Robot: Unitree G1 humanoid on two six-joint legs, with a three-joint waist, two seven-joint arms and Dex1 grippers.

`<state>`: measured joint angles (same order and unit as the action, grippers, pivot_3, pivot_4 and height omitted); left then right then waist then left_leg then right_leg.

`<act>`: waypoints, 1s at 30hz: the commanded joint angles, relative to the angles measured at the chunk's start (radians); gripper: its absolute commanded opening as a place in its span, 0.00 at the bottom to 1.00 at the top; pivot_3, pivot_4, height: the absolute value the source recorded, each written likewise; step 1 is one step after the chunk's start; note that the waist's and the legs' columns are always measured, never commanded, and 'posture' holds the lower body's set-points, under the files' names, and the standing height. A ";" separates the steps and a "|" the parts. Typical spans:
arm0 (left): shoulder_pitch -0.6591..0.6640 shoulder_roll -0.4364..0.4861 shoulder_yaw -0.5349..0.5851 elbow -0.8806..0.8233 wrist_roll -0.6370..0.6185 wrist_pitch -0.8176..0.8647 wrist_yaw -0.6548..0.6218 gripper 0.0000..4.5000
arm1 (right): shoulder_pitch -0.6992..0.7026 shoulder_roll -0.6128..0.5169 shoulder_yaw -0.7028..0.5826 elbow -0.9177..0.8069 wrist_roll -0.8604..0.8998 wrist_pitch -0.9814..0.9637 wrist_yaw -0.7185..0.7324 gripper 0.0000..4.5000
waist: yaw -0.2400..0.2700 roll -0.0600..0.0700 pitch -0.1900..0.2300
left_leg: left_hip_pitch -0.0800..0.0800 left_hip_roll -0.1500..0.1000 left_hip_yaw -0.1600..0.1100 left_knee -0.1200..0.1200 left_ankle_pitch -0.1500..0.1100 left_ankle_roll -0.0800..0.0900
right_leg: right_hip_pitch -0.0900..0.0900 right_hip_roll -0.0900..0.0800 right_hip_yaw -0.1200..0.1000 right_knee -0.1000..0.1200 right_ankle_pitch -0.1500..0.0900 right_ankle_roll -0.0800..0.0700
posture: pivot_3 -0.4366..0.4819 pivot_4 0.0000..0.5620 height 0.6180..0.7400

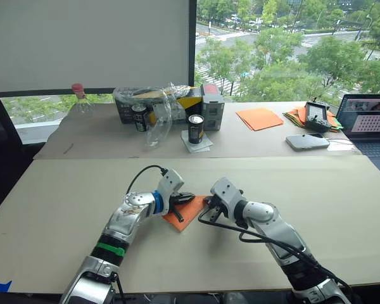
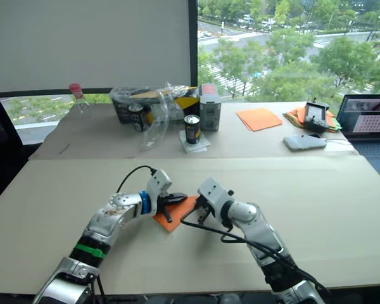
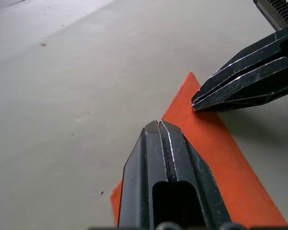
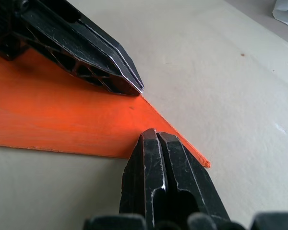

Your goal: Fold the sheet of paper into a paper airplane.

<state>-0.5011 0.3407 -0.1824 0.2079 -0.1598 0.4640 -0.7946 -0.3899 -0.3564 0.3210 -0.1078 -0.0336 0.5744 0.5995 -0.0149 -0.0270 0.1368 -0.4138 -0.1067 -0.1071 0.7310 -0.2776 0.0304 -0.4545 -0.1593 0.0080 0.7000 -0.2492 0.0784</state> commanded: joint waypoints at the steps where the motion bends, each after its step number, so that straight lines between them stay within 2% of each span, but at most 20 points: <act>1: 0.049 0.056 0.044 -0.003 0.002 0.044 0.018 0.00 | 0.006 -0.005 0.035 0.068 -0.011 0.035 0.020 0.00 | 0.000 0.000 0.000 | 0.001 0.000 0.000 0.000 0.000 0.000 | 0.000 0.000 0.000 0.000 0.000 0.000 | 0.48 0.27 0.43; 6: 0.101 0.090 0.069 -0.065 -0.011 0.070 0.022 0.00 | -0.008 -0.008 0.043 0.089 -0.012 0.021 0.038 0.00 | -0.004 0.000 -0.001 | 0.006 0.001 0.000 -0.001 0.000 0.000 | 0.002 0.000 0.000 0.000 0.000 0.000 | 0.48 0.27 0.43; 10: 0.098 0.053 0.132 -0.108 -0.071 0.059 0.053 0.00 | -0.022 -0.001 0.048 0.106 -0.015 0.011 0.046 0.00 | -0.005 0.000 -0.001 | 0.007 0.001 0.000 -0.001 0.000 0.000 | 0.003 0.001 0.000 0.000 0.000 0.000 | 0.48 0.27 0.43; 17: 0.043 -0.020 0.175 -0.169 -0.149 -0.004 0.054 0.00 | -0.027 0.002 0.054 0.108 -0.016 0.008 0.052 0.00 | -0.002 0.000 -0.001 | 0.004 0.001 0.000 -0.001 0.000 0.000 | 0.002 0.001 0.000 0.000 0.000 0.000 | 0.48 0.27 0.43; 20: 0.039 -0.030 0.147 -0.191 -0.175 0.003 0.011 0.00 | -0.026 0.002 0.054 0.106 -0.016 0.011 0.050 0.00 | -0.004 0.000 -0.001 | 0.003 0.001 0.000 -0.001 0.000 0.000 | 0.004 0.001 0.000 0.000 0.000 0.000 | 0.48 0.27 0.43; 23: 0.075 0.006 0.059 -0.192 -0.126 -0.021 -0.049 0.00 | -0.023 0.001 0.053 0.101 -0.017 0.014 0.046 0.00 | -0.006 0.000 -0.001 | 0.003 0.001 0.000 -0.001 0.000 0.000 | 0.004 0.001 0.000 0.000 0.000 0.000 | 0.48 0.27 0.43; 30: 0.092 0.051 0.021 -0.099 -0.059 -0.029 -0.026 0.00 | 0.002 0.001 0.028 0.026 -0.015 0.043 0.007 0.00 | 0.001 0.000 -0.001 | 0.003 0.001 0.000 -0.001 0.000 0.000 | 0.001 0.001 0.000 0.000 0.000 0.000 | 0.48 0.27 0.43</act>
<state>-0.3961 0.3860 -0.1695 0.1050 -0.2318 0.4539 -0.8265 -0.4177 -0.3542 0.3319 -0.0930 -0.0361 0.5767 0.6073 -0.0140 -0.0270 0.1360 -0.4114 -0.1058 -0.1069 0.7299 -0.2777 0.0302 -0.4545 -0.1586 0.0083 0.6996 -0.2493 0.0784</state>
